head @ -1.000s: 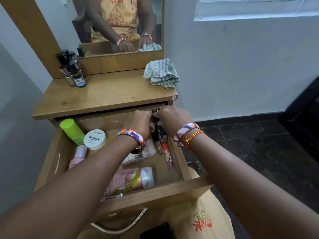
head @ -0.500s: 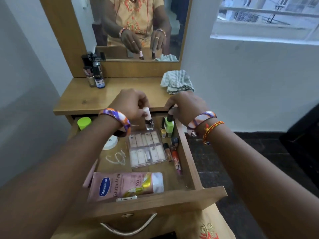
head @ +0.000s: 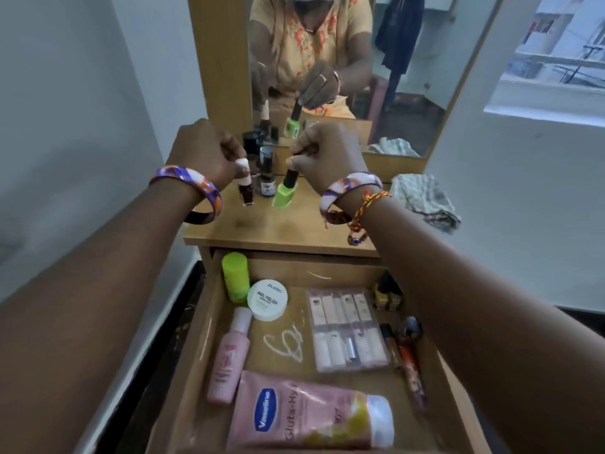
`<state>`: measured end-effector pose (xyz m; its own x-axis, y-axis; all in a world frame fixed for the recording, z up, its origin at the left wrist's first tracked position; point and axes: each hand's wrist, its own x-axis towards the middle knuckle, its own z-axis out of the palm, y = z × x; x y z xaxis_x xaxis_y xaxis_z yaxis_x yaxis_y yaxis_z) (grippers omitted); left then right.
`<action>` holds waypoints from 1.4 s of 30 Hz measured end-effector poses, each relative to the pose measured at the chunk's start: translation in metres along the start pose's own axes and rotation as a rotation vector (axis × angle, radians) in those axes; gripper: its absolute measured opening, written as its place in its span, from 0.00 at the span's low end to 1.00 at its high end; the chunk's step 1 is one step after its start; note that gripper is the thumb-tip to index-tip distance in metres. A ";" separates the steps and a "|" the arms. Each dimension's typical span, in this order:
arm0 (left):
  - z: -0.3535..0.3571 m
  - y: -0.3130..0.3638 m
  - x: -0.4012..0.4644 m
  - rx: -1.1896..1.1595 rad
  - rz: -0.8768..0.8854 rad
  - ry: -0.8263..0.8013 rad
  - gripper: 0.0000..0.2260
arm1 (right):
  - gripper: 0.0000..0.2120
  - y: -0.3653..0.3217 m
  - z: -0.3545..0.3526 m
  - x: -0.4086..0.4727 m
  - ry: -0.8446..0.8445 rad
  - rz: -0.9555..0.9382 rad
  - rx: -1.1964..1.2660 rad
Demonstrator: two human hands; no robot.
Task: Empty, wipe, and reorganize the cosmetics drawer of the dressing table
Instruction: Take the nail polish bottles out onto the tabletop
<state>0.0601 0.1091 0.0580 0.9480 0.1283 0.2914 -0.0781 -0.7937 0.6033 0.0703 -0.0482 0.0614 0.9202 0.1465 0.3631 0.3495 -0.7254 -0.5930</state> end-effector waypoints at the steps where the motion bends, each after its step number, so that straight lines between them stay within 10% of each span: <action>1: 0.002 -0.005 0.005 0.008 -0.015 0.011 0.11 | 0.06 -0.002 0.009 0.007 -0.001 0.004 -0.006; 24: 0.006 -0.002 0.005 0.150 0.042 0.032 0.10 | 0.09 -0.001 0.021 0.018 0.013 0.092 -0.017; 42: 0.154 0.084 -0.113 0.336 0.364 -0.489 0.09 | 0.10 0.114 -0.054 -0.126 -0.231 0.266 -0.523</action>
<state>-0.0061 -0.0635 -0.0383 0.9160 -0.4009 0.0162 -0.3924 -0.8865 0.2454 -0.0155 -0.1858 -0.0138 0.9985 0.0149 0.0519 0.0246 -0.9814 -0.1906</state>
